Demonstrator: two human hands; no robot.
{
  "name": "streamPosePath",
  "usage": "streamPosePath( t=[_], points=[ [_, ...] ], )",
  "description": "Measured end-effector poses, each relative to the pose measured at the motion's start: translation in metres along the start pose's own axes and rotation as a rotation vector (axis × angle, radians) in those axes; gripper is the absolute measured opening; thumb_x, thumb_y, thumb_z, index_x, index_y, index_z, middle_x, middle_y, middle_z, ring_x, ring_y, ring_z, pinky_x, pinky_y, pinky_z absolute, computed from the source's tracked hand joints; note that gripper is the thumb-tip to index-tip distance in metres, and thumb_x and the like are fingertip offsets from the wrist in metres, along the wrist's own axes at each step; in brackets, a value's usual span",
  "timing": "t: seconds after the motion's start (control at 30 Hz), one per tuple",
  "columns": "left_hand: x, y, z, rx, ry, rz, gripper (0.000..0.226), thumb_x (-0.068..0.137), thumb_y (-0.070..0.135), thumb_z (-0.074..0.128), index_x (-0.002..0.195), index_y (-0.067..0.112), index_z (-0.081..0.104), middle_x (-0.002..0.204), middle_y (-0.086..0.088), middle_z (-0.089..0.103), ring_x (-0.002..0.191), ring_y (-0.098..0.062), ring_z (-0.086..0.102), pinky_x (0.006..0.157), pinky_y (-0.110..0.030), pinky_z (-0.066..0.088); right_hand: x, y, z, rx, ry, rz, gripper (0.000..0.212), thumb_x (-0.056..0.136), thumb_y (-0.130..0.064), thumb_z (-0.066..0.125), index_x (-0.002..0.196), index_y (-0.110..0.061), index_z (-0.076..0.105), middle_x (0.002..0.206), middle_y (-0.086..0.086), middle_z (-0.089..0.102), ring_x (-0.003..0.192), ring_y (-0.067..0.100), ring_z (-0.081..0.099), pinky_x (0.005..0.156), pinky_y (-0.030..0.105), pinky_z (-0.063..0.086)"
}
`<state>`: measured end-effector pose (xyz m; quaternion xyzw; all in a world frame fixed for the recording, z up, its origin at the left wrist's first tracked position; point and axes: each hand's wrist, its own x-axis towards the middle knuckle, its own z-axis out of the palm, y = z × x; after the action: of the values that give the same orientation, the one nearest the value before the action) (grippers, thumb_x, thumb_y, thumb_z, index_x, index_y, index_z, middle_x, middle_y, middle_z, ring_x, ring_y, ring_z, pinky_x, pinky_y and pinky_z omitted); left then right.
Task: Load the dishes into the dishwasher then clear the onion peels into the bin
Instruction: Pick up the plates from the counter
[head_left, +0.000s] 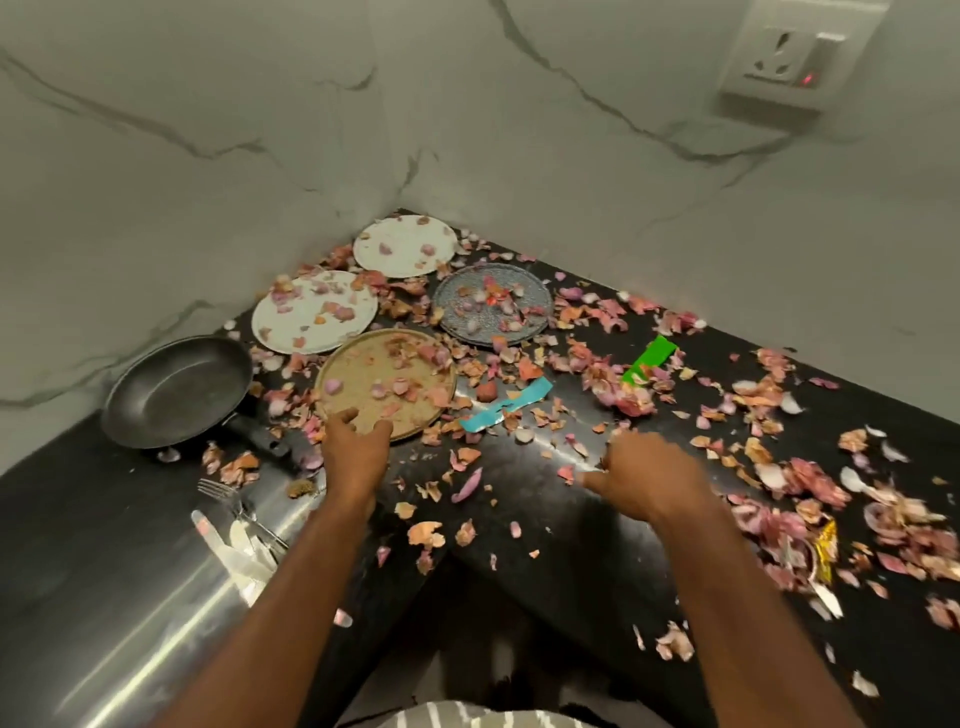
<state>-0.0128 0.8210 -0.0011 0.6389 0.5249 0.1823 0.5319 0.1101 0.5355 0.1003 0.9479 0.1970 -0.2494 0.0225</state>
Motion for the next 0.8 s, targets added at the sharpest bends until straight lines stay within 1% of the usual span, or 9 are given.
streamPosePath(
  t=[0.17,0.23,0.3,0.33,0.4,0.47,0.6,0.7,0.8],
  points=[
    [0.001,0.002,0.0,-0.125,0.042,-0.145,0.067,0.095,0.031,0.072,0.151,0.015,0.037,0.153,-0.014,0.042,0.123,-0.029,0.051,0.087,-0.038,0.045,0.054,-0.074,0.009,-0.048,-0.071,-0.208,0.045,0.093,-0.048,0.072,0.12,-0.013,0.066,0.123,0.008,0.068,0.105,0.025,0.063,0.093,0.04,0.054],
    [0.002,0.002,-0.003,-0.175,0.057,-0.184,0.073,0.094,0.03,0.072,0.154,0.013,0.036,0.153,-0.014,0.044,0.127,-0.03,0.051,0.09,-0.038,0.046,0.066,-0.092,0.017,-0.114,-0.067,-0.254,0.048,0.091,-0.043,0.076,0.126,-0.013,0.065,0.127,0.008,0.067,0.115,0.026,0.063,0.097,0.04,0.054],
    [0.009,0.003,-0.006,-0.223,0.052,-0.195,0.074,0.091,0.03,0.073,0.154,0.012,0.039,0.15,-0.011,0.05,0.127,-0.03,0.055,0.099,-0.042,0.05,0.077,-0.108,0.021,-0.2,-0.056,-0.273,0.046,0.094,-0.033,0.075,0.133,-0.011,0.064,0.132,0.009,0.067,0.12,0.027,0.063,0.098,0.039,0.055],
    [0.013,0.003,-0.007,-0.252,0.044,-0.196,0.069,0.091,0.028,0.072,0.152,0.012,0.043,0.145,-0.011,0.056,0.123,-0.029,0.058,0.102,-0.044,0.052,0.083,-0.114,0.021,-0.219,-0.058,-0.276,0.046,0.095,-0.029,0.073,0.136,-0.01,0.062,0.134,0.01,0.066,0.123,0.028,0.063,0.098,0.039,0.054],
    [0.016,0.006,-0.008,-0.316,0.012,-0.202,0.047,0.095,0.02,0.069,0.14,0.013,0.056,0.128,-0.009,0.067,0.109,-0.026,0.065,0.097,-0.042,0.056,0.091,-0.121,0.018,-0.234,-0.064,-0.275,0.047,0.095,-0.025,0.073,0.139,-0.009,0.061,0.138,0.011,0.064,0.127,0.029,0.061,0.099,0.04,0.054],
    [0.017,0.007,-0.008,-0.356,0.018,-0.231,0.032,0.097,0.017,0.066,0.129,0.015,0.062,0.114,-0.008,0.071,0.096,-0.023,0.066,0.082,-0.036,0.056,0.096,-0.126,0.018,-0.228,-0.074,-0.251,0.047,0.095,-0.022,0.073,0.138,-0.008,0.061,0.139,0.012,0.064,0.128,0.029,0.061,0.101,0.04,0.053],
    [0.026,0.015,-0.009,-0.456,0.032,-0.306,0.024,0.096,0.016,0.067,0.119,0.009,0.066,0.093,-0.008,0.071,0.073,-0.018,0.062,0.06,-0.028,0.047,0.105,-0.131,0.017,-0.225,-0.086,-0.221,0.045,0.094,-0.02,0.074,0.136,-0.009,0.063,0.137,0.012,0.065,0.126,0.028,0.062,0.099,0.039,0.053],
    [0.038,0.023,-0.012,-0.55,0.026,-0.358,0.025,0.095,0.014,0.071,0.118,0.003,0.067,0.087,-0.009,0.067,0.071,-0.016,0.059,0.057,-0.027,0.046,0.108,-0.135,0.017,-0.235,-0.097,-0.212,0.046,0.093,-0.02,0.076,0.136,-0.009,0.063,0.136,0.011,0.066,0.126,0.028,0.063,0.099,0.039,0.053],
    [0.038,0.038,-0.011,-0.62,-0.018,-0.333,0.021,0.094,0.011,0.073,0.115,0.006,0.068,0.098,-0.008,0.071,0.079,-0.014,0.061,0.062,-0.025,0.05,0.108,-0.136,0.016,-0.257,-0.09,-0.218,0.046,0.093,-0.022,0.076,0.135,-0.01,0.062,0.134,0.01,0.066,0.124,0.027,0.063,0.096,0.038,0.054]
  ],
)
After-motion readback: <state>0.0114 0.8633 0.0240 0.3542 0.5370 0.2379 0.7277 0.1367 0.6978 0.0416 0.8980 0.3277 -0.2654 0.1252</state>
